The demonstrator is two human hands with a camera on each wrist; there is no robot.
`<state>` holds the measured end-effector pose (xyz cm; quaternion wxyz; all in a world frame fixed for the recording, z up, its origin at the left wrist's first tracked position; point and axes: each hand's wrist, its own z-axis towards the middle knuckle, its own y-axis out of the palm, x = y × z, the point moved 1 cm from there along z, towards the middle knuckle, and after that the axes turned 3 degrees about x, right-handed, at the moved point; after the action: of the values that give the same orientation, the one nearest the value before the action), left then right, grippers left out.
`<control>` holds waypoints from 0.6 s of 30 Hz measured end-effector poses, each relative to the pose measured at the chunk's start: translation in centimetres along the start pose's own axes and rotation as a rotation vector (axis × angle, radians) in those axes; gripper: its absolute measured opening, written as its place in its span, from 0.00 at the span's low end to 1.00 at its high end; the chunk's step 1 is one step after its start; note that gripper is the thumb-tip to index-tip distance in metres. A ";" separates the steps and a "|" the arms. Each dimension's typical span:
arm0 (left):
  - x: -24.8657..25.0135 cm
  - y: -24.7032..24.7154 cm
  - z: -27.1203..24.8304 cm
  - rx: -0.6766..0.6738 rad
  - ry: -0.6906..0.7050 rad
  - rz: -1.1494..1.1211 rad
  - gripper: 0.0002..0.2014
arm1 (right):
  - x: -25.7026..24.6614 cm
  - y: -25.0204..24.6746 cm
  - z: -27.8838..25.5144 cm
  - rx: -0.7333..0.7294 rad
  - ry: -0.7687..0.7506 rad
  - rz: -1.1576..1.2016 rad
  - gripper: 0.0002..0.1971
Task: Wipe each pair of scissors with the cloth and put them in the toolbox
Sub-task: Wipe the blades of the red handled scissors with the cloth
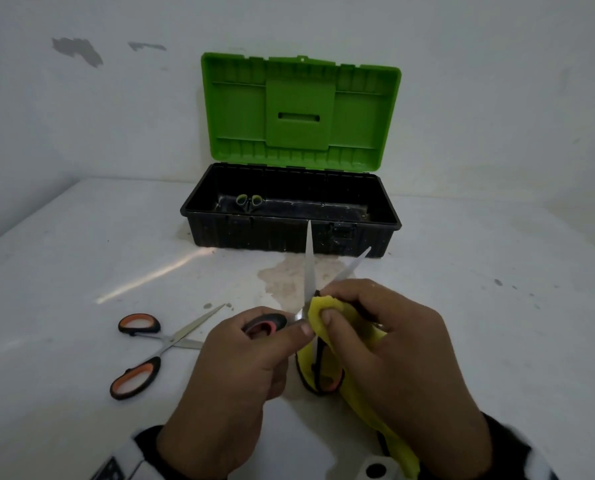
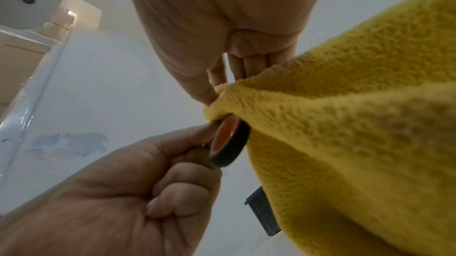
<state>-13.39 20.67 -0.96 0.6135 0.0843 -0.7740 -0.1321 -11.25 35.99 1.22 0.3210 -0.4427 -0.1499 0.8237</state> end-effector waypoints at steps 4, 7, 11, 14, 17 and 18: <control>0.0 0.0 0.0 0.055 0.076 0.074 0.19 | -0.1 0.4 -0.4 0.021 -0.028 -0.004 0.15; 0.0 0.1 -0.1 0.049 0.109 0.141 0.25 | 0.1 0.2 -0.2 0.066 -0.051 -0.029 0.09; 0.4 0.0 -0.6 0.047 0.174 0.234 0.27 | 0.4 -0.8 0.3 0.130 0.010 -0.003 0.06; 0.9 0.2 -0.9 0.027 0.181 0.260 0.20 | 0.2 -1.1 0.5 0.174 0.038 -0.010 0.05; 1.2 0.1 -0.8 0.033 0.178 0.271 0.17 | -0.6 -0.6 0.1 0.118 0.035 0.031 0.03; 1.2 0.1 -0.8 0.034 0.178 0.274 0.17 | -0.6 -0.6 0.0 0.110 0.041 0.025 0.03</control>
<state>-12.88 20.29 0.32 0.6906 -0.0003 -0.7228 -0.0262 -10.78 36.05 1.91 0.3373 -0.4433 -0.0923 0.8254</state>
